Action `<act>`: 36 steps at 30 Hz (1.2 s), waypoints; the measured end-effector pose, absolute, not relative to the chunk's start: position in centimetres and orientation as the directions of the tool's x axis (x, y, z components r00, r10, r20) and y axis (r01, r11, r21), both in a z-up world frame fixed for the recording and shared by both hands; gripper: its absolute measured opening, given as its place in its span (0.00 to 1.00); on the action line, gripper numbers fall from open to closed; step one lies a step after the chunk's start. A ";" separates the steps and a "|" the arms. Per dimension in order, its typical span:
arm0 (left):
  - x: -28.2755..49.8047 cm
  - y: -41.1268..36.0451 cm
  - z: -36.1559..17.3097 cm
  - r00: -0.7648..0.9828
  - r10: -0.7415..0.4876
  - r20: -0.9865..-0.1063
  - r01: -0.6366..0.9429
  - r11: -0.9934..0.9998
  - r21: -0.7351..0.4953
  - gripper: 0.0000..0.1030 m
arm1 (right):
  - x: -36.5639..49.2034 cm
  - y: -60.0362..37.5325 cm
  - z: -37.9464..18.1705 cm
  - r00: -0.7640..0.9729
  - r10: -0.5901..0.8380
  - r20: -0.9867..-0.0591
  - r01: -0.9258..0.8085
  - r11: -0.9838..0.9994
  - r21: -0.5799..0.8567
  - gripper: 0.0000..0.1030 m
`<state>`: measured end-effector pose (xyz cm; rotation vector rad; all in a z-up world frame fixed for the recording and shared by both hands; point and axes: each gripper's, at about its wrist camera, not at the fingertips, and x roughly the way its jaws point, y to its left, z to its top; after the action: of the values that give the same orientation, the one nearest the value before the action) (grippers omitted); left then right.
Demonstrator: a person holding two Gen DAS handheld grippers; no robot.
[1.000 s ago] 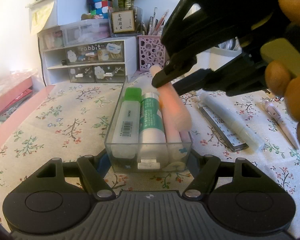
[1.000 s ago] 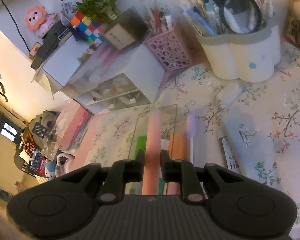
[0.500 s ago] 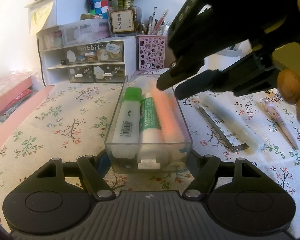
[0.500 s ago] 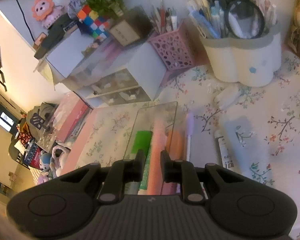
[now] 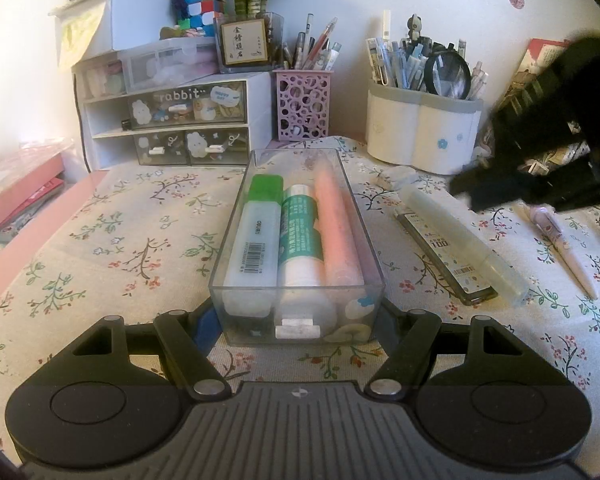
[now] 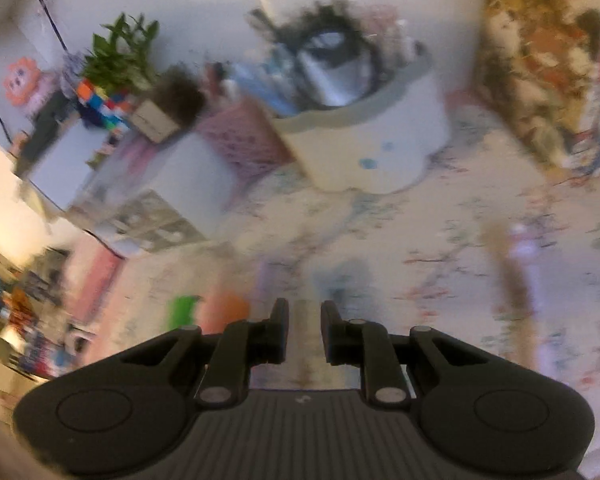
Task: Organize stationery
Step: 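Grasp the clear translucent tube with the right gripper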
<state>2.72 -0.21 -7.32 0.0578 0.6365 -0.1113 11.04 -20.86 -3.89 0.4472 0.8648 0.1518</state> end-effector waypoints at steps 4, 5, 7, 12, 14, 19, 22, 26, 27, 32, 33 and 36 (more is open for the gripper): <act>2.8 -0.3 -7.3 0.798 -0.083 -0.597 0.119 0.993 0.020 0.70 | 10.4 -21.9 -4.3 0.645 0.245 -0.724 0.068 0.925 0.373 0.14; 2.8 -0.3 -7.3 0.798 -0.083 -0.597 0.119 0.993 0.020 0.70 | 10.3 -22.0 -4.3 0.641 0.253 -0.725 0.054 0.927 0.371 0.14; 2.8 -0.3 -7.3 0.798 -0.084 -0.597 0.119 0.993 0.020 0.70 | 10.0 -21.8 -4.4 0.634 0.250 -0.731 0.032 0.937 0.348 0.14; 2.8 -0.3 -7.3 0.798 -0.084 -0.597 0.120 0.993 0.020 0.70 | 10.2 -20.5 -4.8 0.613 0.275 -0.741 -0.034 0.946 0.323 0.14; 2.8 -0.3 -7.3 0.798 -0.084 -0.596 0.120 0.993 0.020 0.70 | 10.4 -19.7 -4.8 0.614 0.259 -0.746 -0.059 0.957 0.283 0.14; 2.8 -0.3 -7.4 0.798 -0.084 -0.597 0.120 0.993 0.021 0.70 | 11.6 -18.7 -5.6 0.579 0.249 -0.776 -0.056 0.962 0.267 0.14; 2.8 -0.3 -7.4 0.798 -0.085 -0.597 0.121 0.992 0.020 0.70 | 12.1 -18.1 -5.8 0.572 0.229 -0.788 -0.056 0.969 0.241 0.14; 2.9 -0.3 -7.4 0.798 -0.085 -0.596 0.121 0.992 0.020 0.70 | 12.2 -18.4 -5.8 0.568 0.246 -0.785 -0.035 0.961 0.276 0.13; 2.8 -0.3 -7.4 0.798 -0.085 -0.597 0.121 0.992 0.020 0.70 | 12.1 -18.5 -5.8 0.568 0.251 -0.784 -0.032 0.958 0.284 0.13; 2.8 -0.3 -7.4 0.798 -0.085 -0.597 0.121 0.992 0.021 0.70 | 12.0 -19.4 -5.9 0.572 0.301 -0.763 0.018 0.925 0.379 0.13; 2.8 -0.3 -7.4 0.798 -0.085 -0.596 0.121 0.992 0.021 0.70 | 12.0 -19.6 -5.9 0.573 0.306 -0.760 0.031 0.919 0.393 0.13; 2.9 -0.3 -7.4 0.798 -0.084 -0.596 0.120 0.993 0.020 0.70 | 11.9 -20.0 -5.9 0.578 0.327 -0.747 0.054 0.899 0.435 0.13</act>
<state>2.85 -0.29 -7.35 0.0583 0.6370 -0.1100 11.89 -20.01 -5.86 0.4416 0.9484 0.1657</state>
